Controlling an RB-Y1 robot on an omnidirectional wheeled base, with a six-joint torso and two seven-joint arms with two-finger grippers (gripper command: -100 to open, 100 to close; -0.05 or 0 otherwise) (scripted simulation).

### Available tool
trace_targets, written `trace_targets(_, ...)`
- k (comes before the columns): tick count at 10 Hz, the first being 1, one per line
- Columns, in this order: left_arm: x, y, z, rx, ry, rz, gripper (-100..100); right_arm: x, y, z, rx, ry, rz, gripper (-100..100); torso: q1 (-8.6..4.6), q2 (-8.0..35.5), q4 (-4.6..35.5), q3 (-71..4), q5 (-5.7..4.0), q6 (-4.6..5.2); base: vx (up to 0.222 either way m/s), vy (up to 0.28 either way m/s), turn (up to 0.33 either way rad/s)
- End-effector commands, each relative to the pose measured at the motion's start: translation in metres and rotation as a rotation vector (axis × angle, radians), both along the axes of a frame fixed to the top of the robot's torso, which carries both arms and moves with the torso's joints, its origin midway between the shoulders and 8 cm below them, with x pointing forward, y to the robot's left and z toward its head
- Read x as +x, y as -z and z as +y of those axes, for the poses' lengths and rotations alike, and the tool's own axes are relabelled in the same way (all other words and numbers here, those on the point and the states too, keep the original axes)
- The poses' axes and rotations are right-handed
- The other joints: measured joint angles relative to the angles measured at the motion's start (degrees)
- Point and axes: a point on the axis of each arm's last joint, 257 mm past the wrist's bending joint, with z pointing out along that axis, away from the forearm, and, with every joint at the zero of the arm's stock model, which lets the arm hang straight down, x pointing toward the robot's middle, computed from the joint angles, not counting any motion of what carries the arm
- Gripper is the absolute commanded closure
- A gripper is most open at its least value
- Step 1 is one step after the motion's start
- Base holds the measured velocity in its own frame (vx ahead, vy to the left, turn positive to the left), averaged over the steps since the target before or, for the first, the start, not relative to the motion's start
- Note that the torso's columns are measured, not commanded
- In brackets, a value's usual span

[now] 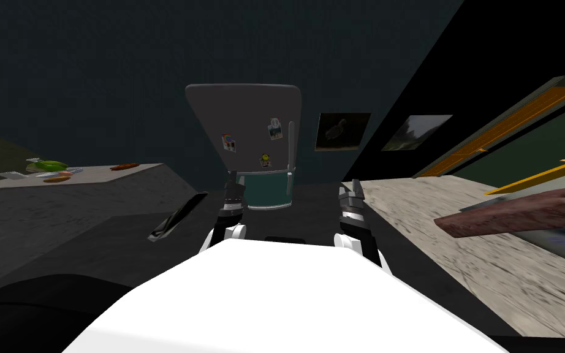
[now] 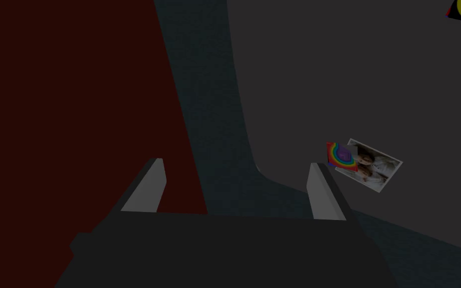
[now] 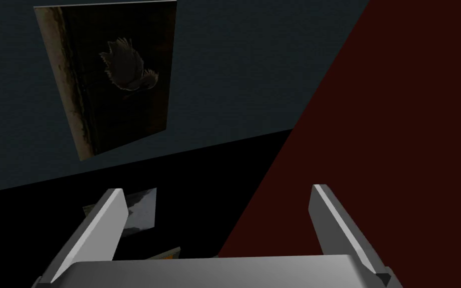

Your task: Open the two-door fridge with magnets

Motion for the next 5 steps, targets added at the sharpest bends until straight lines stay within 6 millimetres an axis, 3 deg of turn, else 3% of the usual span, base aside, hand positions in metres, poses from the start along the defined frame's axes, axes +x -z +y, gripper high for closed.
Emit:
trace_targets(1, 0.0000, 0.0000, 0.0000, 0.000, 0.000, 0.000, 0, 0.0000, 0.0000, 0.0000, 0.000, 0.000, 0.000, 0, 0.00, 2.3, 2.3, -4.7, 0.00, 0.00, 0.000, 0.000, 0.000)
trace_targets(5, 0.0000, -0.0001, 0.0000, 0.000, 0.000, 0.000, 0, 0.0000, -0.0001, 0.0000, 0.000, 0.000, 0.000, 0, 0.00, 18.5, 18.5, -36.9, 0.00, 0.00, 0.000, 0.000, 0.000)
